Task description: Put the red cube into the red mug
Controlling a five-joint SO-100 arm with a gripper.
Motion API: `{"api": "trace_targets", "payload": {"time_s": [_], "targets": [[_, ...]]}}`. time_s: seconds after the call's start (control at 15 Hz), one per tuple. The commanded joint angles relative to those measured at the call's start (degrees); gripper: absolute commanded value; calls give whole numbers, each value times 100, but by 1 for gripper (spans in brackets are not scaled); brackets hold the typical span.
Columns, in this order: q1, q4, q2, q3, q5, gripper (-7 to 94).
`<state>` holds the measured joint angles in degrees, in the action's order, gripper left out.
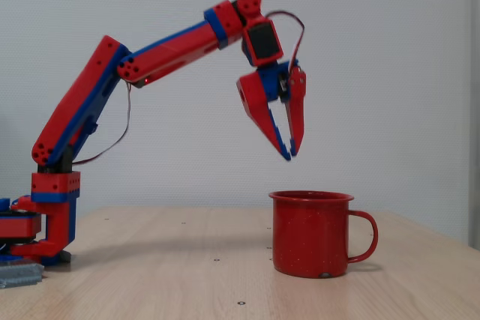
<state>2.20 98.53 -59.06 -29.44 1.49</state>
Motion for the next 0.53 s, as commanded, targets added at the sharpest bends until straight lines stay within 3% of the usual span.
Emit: {"api": "trace_targets", "payload": {"time_s": [0.0,0.47], "targets": [[-123,-9,-1556,-264,26,0],[-510,-1230,-5555,-4992,545,0]]}}
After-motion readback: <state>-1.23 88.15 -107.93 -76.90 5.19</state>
